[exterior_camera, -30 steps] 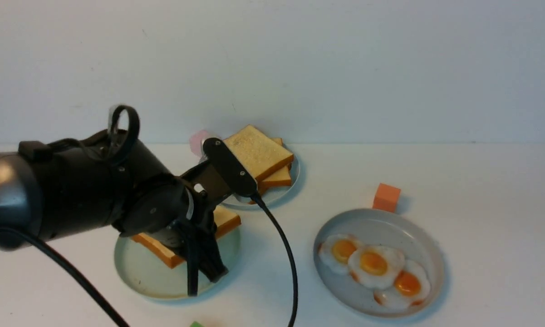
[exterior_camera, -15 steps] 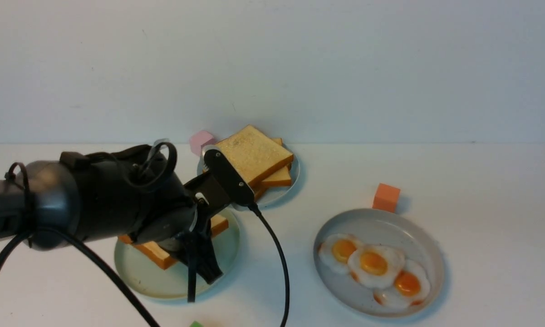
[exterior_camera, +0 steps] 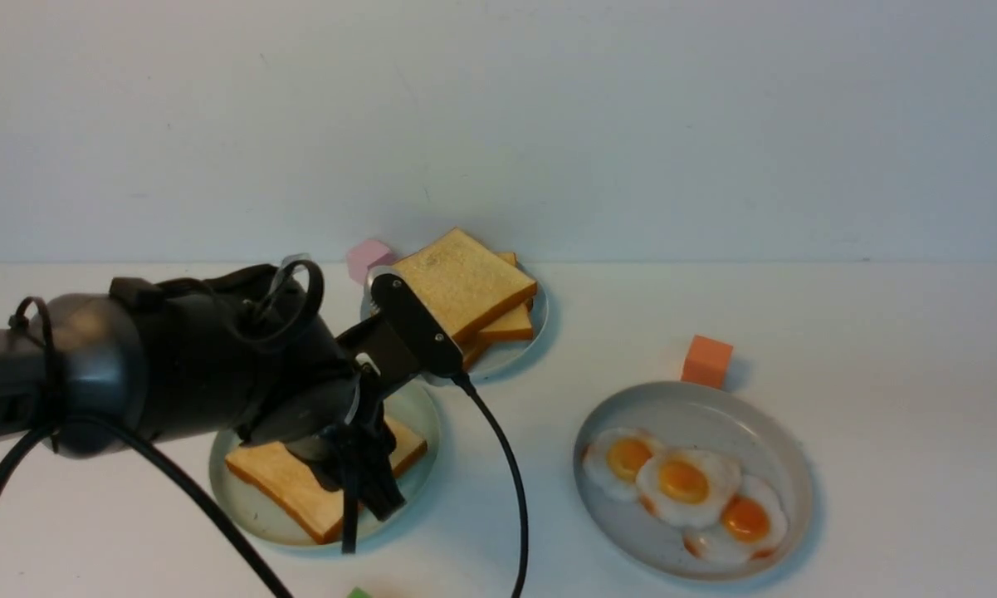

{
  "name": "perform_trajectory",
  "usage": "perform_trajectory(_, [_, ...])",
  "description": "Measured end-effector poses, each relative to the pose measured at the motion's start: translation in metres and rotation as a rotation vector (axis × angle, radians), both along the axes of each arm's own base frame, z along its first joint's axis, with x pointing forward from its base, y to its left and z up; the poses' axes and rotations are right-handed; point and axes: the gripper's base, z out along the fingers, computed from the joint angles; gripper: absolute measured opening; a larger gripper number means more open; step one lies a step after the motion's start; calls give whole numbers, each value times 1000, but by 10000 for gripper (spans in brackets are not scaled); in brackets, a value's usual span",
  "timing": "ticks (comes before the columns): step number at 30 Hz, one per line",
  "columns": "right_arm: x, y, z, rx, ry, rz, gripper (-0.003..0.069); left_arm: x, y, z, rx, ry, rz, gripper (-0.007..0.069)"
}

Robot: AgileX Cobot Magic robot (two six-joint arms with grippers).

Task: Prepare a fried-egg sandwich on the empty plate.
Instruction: Use the left arm to put a slice of bread into the empty plate in the middle, then use the right arm to grab a fried egg

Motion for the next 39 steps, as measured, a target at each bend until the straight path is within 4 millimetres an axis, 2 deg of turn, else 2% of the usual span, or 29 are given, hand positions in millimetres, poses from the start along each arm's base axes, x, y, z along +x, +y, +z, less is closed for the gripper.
perform_trajectory(4, [1,0,-1,2,16,-12,94,-12,-6,13,-40,6,31,323])
perform_trajectory(5, [6,0,-3,-13,37,-30,94,-22,-12,30,-90,-4,49,317])
perform_trajectory(6, [7,1,-3,-15,41,-32,94,-23,-14,33,-100,-9,49,317])
perform_trajectory(7, [13,1,-6,-36,59,-48,94,-30,-17,45,-136,-19,56,303])
perform_trajectory(8, [25,4,-11,-79,84,-68,94,-47,-25,73,-235,-50,59,260])
perform_trajectory(9, [34,5,-15,-106,103,-80,94,-57,-27,89,-289,-62,60,229])
perform_trajectory(10, [50,9,-23,-154,143,-99,94,-78,-30,112,-386,-70,51,165])
perform_trajectory(11, [62,12,-29,-185,176,-110,94,-90,-26,127,-449,-76,50,125])
perform_trajectory(13, [74,16,-37,-210,216,-120,95,-106,-22,141,-523,-68,49,63])
perform_trajectory(14, [92,23,-50,-248,279,-125,96,-124,-14,151,-592,-53,45,1])
perform_trajectory(15, [104,27,-59,-272,317,-125,97,-133,-9,155,-632,-42,44,-13])
perform_trajectory(20, [149,53,-104,-424,458,-84,99,-180,34,153,-792,-42,25,-13])
perform_trajectory(21, [150,55,-105,-435,453,-81,99,-181,36,150,-796,-43,24,-13])
perform_trajectory(22, [163,64,-118,-489,461,-74,102,-194,50,147,-856,-83,4,-13])
perform_trajectory(26, [185,80,-140,-603,458,-71,125,-210,68,141,-958,-155,-34,-13])
perform_trajectory(29, [208,93,-168,-729,463,-78,213,-221,80,138,-1046,-222,-68,-13])
perform_trajectory(32, [223,99,-188,-795,477,-74,335,-223,83,140,-1075,-245,-79,-13])
perform_trajectory(33, [224,99,-190,-798,481,-73,345,-223,83,140,-1076,-246,-80,-13])
perform_trajectory(34, [231,102,-198,-817,481,-73,437,-223,83,141,-1090,-257,-86,-13])
perform_trajectory(35, [234,103,-204,-826,481,-72,491,-223,82,142,-1097,-263,-89,-13])
perform_trajectory(38, [242,107,-218,-842,472,-70,624,-223,82,145,-1123,-283,-100,-13])
perform_trajectory(39, [244,107,-223,-850,467,-69,647,-223,82,146,-1130,-288,-103,-13])
